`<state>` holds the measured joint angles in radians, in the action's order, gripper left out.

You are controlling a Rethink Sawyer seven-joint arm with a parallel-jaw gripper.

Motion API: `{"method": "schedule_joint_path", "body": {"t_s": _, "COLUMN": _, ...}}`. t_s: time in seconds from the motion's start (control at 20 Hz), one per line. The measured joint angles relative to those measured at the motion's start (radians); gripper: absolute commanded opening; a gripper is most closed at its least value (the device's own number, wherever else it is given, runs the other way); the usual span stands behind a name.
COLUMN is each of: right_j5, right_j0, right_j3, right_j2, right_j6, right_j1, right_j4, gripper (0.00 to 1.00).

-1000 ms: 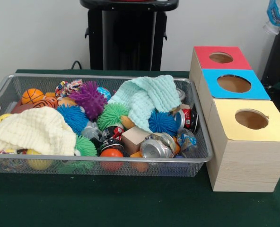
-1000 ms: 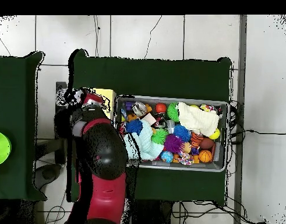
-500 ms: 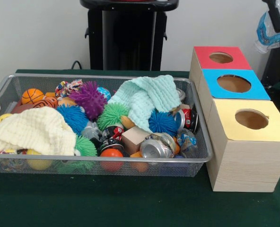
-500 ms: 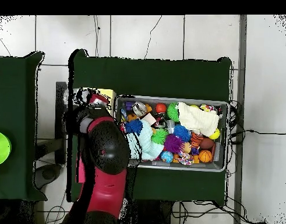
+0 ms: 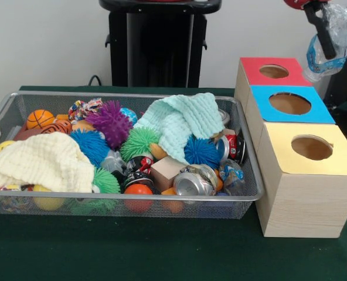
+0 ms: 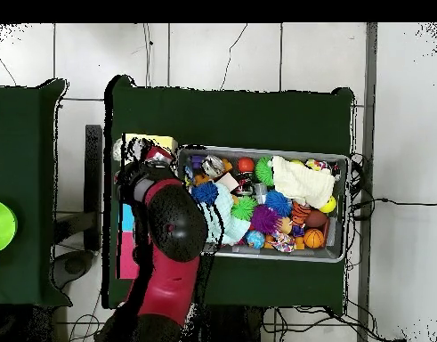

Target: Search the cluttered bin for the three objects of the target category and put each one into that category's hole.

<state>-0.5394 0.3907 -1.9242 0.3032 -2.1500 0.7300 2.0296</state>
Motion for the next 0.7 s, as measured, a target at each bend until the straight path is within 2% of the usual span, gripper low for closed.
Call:
{"method": "schedule_joint_path", "body": {"t_s": 0.35, "right_j5": -0.031, "right_j0": 0.009, "right_j3": 0.000, "right_j2": 0.013, "right_j6": 0.018, "right_j1": -0.047, "right_j4": 0.068, "gripper": 0.00}}
{"method": "schedule_joint_path", "body": {"t_s": 0.5, "right_j5": -0.064, "right_j0": 0.013, "right_j3": 0.001, "right_j2": 0.024, "right_j6": 0.058, "right_j1": -0.079, "right_j4": 0.114, "gripper": 0.00}}
{"method": "schedule_joint_path", "body": {"t_s": 0.7, "right_j5": -0.101, "right_j0": 0.013, "right_j3": 0.001, "right_j2": 0.029, "right_j6": 0.101, "right_j1": -0.100, "right_j4": 0.137, "gripper": 0.00}}
